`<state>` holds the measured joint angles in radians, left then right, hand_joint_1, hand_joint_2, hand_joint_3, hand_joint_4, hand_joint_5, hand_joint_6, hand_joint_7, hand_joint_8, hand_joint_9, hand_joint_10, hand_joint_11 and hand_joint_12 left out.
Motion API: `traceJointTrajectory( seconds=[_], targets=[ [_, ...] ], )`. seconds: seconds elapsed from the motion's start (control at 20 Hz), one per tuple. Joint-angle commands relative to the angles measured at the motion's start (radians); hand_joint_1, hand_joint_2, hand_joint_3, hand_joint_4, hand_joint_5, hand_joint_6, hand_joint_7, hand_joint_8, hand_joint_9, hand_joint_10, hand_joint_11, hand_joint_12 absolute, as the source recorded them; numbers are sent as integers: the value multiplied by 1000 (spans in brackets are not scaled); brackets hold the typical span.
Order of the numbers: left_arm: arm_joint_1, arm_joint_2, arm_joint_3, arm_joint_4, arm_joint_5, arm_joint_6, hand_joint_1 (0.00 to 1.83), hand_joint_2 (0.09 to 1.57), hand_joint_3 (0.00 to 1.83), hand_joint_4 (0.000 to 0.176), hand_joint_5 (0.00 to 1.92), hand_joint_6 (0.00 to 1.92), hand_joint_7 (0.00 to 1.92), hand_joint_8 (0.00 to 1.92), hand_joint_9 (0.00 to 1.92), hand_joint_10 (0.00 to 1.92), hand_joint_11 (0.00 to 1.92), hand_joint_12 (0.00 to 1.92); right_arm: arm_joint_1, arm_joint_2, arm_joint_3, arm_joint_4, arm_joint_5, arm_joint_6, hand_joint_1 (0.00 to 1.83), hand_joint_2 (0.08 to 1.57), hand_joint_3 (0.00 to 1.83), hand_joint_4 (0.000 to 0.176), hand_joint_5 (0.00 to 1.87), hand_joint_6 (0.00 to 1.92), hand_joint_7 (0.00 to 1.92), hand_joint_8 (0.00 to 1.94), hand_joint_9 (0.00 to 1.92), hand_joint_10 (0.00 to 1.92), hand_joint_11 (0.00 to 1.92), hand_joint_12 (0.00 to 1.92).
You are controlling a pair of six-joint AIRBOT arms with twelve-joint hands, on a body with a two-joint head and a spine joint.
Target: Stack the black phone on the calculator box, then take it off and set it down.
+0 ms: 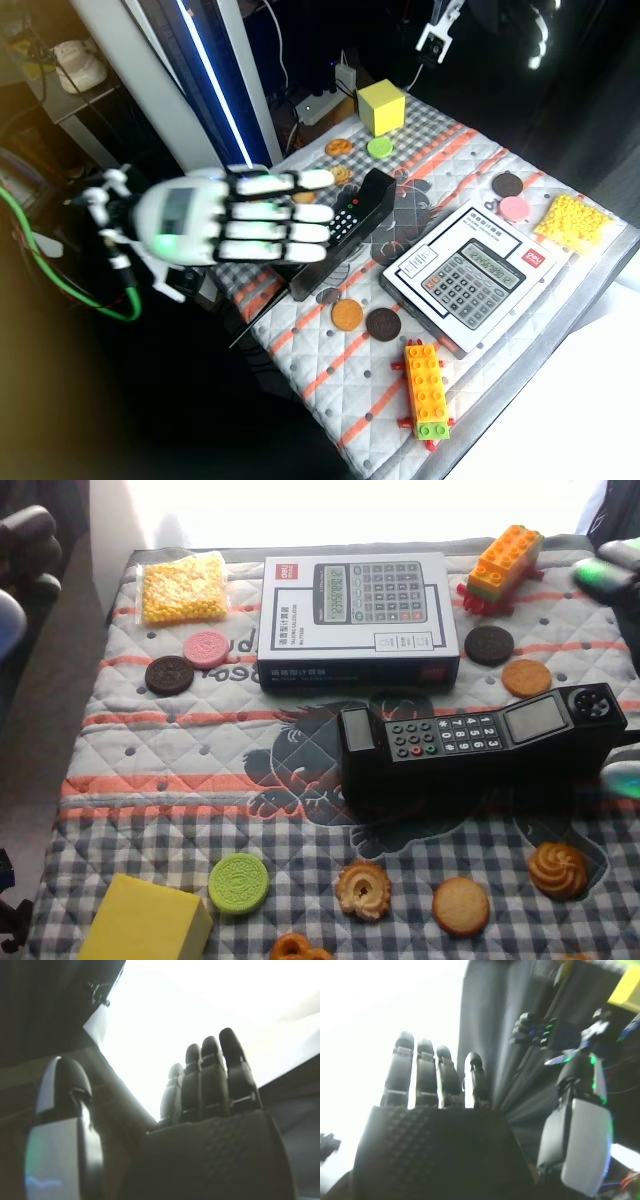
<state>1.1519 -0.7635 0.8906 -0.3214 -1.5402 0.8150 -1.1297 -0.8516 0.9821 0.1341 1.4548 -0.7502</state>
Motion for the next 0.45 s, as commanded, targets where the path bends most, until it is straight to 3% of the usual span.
traceJointTrajectory(
  seconds=[0.0, 0.1, 0.15, 0.2, 0.25, 0.3, 0.35, 0.4],
  targets=[
    [-6, 6, -2, -2, -150, -12, 377, 1150, 19, 98, 1, 0, 174, 2, 181, 3, 0, 811, -2, 11, -4, 19, 201, 6, 533, 997, 8, 174, 8, 3, 21, 0, 31, 0, 1, 2],
    [-6, 6, -5, 1, -175, -14, 387, 1186, 6, 120, 25, 1, 106, 3, 86, 5, 0, 469, -16, 13, -12, 25, 245, 6, 664, 1033, 17, 167, 46, 15, 20, 0, 42, 2, 8, 4],
    [-6, 6, -6, 4, -188, -24, 333, 1213, 14, 100, 32, 3, 81, 1, 79, 4, 0, 442, -16, 13, -13, 25, 258, 6, 604, 1068, 27, 162, 33, 7, 3, 0, 12, 1, 1, 0],
    [-10, 5, 0, 18, -190, -48, 379, 1124, 0, 67, 5, 0, 77, 3, 102, 7, 0, 451, -16, 14, -15, 25, 296, 6, 555, 1083, 16, 99, 0, 0, 0, 0, 30, 6, 56, 24],
    [-16, 4, 6, 28, -191, -64, 379, 1124, 0, 67, 5, 0, 77, 3, 102, 7, 0, 451, -16, 16, -18, 25, 308, 6, 555, 1083, 16, 99, 0, 0, 0, 0, 30, 6, 56, 24],
    [-38, 3, 15, 46, -191, -84, 373, 1145, 1, 57, 0, 0, 27, 3, 78, 4, 0, 350, -5, 23, -26, 18, 308, 5, 501, 1082, 11, 123, 0, 0, 0, 0, 10, 1, 15, 7],
    [-80, 3, 23, 74, -191, -87, 144, 1307, 19, 0, 0, 0, 70, 7, 90, 5, 0, 324, 28, 27, -31, -14, 308, -6, 432, 1101, 6, 143, 118, 12, 2, 0, 20, 2, 2, 1],
    [-108, 2, 26, 97, -191, -72, 28, 1362, 18, 14, 43, 10, 74, 3, 69, 1, 0, 229, 45, 27, -31, -40, 308, -8, 472, 1124, 9, 125, 153, 15, 29, 8, 4, 0, 0, 0]
  ],
)
